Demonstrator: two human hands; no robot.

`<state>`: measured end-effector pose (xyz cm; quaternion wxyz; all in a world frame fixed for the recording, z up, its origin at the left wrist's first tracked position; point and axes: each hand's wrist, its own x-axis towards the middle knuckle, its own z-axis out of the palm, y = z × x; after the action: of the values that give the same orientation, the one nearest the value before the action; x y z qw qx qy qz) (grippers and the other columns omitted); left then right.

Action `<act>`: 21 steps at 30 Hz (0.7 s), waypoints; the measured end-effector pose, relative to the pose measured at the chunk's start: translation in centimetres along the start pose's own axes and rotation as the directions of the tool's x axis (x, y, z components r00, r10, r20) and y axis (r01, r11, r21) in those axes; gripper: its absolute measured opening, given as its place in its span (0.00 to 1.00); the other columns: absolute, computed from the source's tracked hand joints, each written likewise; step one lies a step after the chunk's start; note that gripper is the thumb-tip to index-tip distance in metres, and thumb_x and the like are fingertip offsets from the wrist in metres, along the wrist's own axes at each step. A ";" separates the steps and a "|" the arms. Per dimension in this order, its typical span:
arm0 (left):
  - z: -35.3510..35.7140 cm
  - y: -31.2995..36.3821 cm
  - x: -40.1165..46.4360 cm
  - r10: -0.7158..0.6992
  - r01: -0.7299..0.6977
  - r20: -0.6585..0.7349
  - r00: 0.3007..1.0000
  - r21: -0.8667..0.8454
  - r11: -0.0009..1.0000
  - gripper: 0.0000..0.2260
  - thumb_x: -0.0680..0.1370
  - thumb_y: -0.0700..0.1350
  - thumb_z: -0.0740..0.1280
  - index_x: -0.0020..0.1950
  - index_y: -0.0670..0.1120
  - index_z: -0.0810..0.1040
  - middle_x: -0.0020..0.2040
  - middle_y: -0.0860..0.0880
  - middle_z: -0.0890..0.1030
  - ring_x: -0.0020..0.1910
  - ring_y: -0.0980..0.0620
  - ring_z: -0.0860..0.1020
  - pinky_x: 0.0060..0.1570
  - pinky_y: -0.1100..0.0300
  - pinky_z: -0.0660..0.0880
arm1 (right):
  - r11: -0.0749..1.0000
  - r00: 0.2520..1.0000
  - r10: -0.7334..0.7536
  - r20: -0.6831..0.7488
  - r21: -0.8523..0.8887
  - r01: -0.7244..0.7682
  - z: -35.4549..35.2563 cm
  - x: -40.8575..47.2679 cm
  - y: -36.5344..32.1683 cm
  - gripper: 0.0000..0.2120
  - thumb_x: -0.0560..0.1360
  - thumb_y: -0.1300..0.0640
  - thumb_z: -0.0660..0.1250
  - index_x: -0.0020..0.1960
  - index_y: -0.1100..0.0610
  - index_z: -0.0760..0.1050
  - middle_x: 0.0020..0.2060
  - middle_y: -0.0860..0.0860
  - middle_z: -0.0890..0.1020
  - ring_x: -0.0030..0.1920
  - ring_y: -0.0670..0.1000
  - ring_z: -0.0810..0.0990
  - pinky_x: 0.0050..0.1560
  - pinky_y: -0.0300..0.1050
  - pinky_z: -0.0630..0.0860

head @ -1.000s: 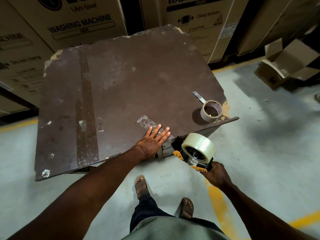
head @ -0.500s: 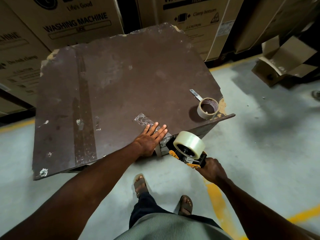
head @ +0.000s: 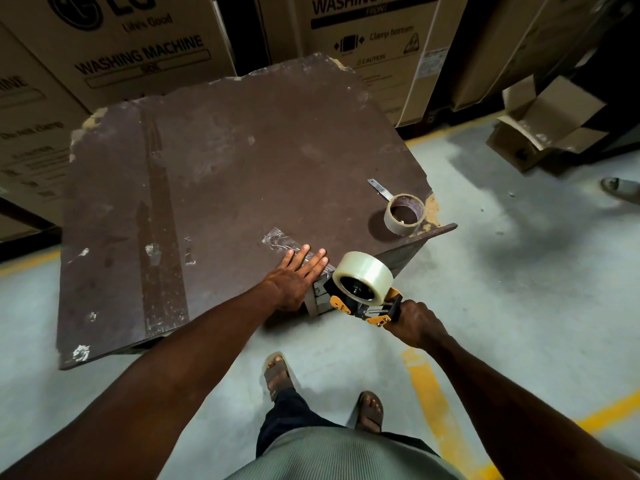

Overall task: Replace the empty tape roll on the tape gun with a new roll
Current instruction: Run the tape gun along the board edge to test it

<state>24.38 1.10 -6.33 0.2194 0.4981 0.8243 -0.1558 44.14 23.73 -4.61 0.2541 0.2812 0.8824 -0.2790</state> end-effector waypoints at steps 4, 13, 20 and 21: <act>-0.1 0.0 0.0 0.002 -0.002 0.009 1.000 -0.004 1.000 0.45 0.75 0.44 0.64 0.80 0.47 0.33 0.81 0.47 0.33 0.79 0.39 0.36 0.77 0.39 0.41 | 1.000 1.000 -0.011 0.005 -0.027 0.011 -0.5 0.3 -0.5 0.18 0.75 0.41 0.69 0.53 0.55 0.79 0.49 0.55 0.85 0.41 0.53 0.78 0.40 0.43 0.71; -0.3 0.0 -0.1 0.007 -0.006 0.012 1.000 -0.004 1.000 0.45 0.76 0.43 0.63 0.80 0.46 0.32 0.80 0.47 0.33 0.79 0.39 0.35 0.77 0.40 0.40 | 0.997 1.000 -0.019 -0.019 -0.081 0.017 -1.3 0.1 -2.1 0.15 0.76 0.43 0.68 0.51 0.54 0.73 0.49 0.54 0.84 0.39 0.52 0.76 0.36 0.40 0.68; -0.5 -0.2 -0.3 0.026 -0.027 0.012 1.000 0.016 1.000 0.45 0.73 0.37 0.62 0.80 0.45 0.34 0.81 0.46 0.34 0.79 0.38 0.36 0.77 0.41 0.40 | 0.974 0.991 0.007 -0.133 -0.224 -0.037 -1.3 -0.4 -2.9 0.17 0.77 0.44 0.65 0.58 0.55 0.76 0.53 0.53 0.83 0.51 0.58 0.83 0.42 0.45 0.71; -0.6 -0.2 -0.3 0.029 -0.029 0.012 1.000 0.022 0.999 0.44 0.73 0.37 0.61 0.80 0.45 0.34 0.81 0.46 0.34 0.79 0.38 0.36 0.77 0.41 0.40 | 0.966 0.987 0.002 -0.158 -0.255 -0.043 -1.2 -0.4 -3.0 0.17 0.77 0.44 0.64 0.58 0.54 0.76 0.52 0.53 0.83 0.50 0.58 0.83 0.41 0.44 0.71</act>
<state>24.22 1.08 -5.70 0.2207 0.5116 0.8139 -0.1645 42.20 22.32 -2.41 0.2215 0.2768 0.9251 -0.1361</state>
